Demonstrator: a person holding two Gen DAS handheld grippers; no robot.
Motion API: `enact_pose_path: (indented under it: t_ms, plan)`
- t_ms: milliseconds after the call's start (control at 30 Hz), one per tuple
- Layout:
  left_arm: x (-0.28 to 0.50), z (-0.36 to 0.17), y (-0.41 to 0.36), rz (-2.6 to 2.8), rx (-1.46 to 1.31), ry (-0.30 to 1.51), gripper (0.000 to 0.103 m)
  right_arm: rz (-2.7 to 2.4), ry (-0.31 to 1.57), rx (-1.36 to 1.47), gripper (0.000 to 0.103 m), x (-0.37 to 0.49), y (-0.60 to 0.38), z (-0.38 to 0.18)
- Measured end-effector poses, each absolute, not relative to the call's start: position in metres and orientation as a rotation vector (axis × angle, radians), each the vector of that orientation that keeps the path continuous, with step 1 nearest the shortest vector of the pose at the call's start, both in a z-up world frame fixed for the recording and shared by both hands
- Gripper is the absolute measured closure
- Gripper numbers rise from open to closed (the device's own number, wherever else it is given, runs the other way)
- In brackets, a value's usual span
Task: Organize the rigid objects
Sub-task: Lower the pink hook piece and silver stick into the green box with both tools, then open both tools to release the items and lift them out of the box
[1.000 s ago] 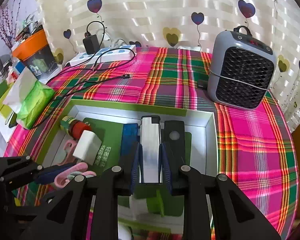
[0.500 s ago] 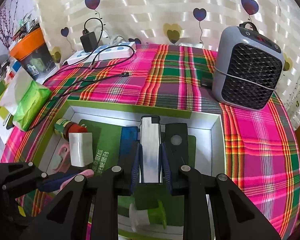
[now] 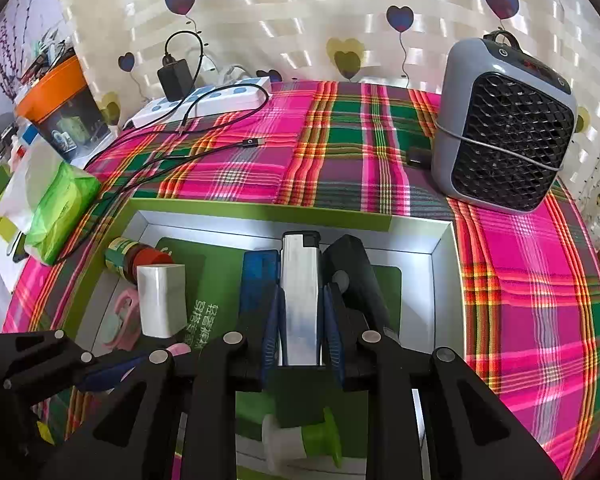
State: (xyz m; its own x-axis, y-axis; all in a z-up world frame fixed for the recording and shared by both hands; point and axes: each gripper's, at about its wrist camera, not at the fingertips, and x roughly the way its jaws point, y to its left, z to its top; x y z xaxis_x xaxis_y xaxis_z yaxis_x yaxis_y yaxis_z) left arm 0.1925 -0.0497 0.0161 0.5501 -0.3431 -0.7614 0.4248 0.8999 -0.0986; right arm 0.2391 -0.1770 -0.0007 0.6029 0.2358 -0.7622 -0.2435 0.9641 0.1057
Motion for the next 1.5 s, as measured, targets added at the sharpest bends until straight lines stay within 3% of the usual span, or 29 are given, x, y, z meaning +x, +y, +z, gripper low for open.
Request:
enact_pose_path:
  t_ms: [1167, 1500]
  plan:
    - [0.1916, 0.0173, -0.0497, -0.426, 0.122, 0.872, 0.076, 0.272, 0.876, 0.014, 0.078, 0.2386, -0.1783, -0.0017]
    - [0.1920, 0.0172, -0.0469, -0.402, 0.117, 0.872, 0.072, 0.273, 0.875, 0.023, 0.068, 0.2361, -0.1790, -0.0019]
